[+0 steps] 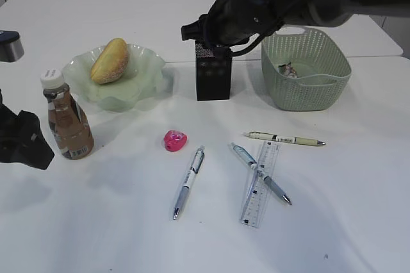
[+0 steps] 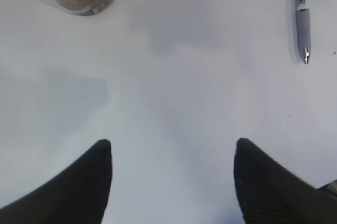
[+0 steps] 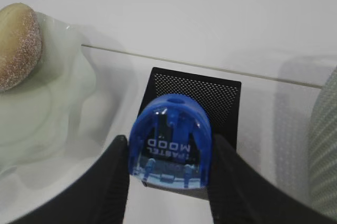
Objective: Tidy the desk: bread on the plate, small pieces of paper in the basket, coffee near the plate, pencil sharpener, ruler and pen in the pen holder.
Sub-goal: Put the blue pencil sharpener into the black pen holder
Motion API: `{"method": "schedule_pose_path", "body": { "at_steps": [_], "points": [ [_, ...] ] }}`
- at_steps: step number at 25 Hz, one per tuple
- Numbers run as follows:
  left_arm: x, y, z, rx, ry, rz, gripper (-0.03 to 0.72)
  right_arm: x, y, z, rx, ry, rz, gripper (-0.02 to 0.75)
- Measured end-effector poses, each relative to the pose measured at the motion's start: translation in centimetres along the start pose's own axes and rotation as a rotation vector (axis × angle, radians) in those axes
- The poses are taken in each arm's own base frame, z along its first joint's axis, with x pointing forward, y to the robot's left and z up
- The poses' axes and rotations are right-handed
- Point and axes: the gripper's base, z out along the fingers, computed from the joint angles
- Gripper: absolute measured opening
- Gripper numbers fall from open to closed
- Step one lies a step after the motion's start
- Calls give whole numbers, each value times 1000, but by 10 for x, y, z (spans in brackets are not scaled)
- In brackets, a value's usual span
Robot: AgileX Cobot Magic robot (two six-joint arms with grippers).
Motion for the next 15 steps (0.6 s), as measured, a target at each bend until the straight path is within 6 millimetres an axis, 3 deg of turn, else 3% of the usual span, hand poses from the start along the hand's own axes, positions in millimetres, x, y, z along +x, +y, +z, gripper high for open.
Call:
{"method": "schedule_pose_path", "body": {
  "at_steps": [8, 15],
  "points": [
    [-1, 0, 0, -1, -15, 0, 510, -5, 2, 20, 15, -45, -63, 337],
    [-2, 0, 0, -1, -23, 0, 510, -10, -17, 23, 45, -61, -62, 336]
  ]
}}
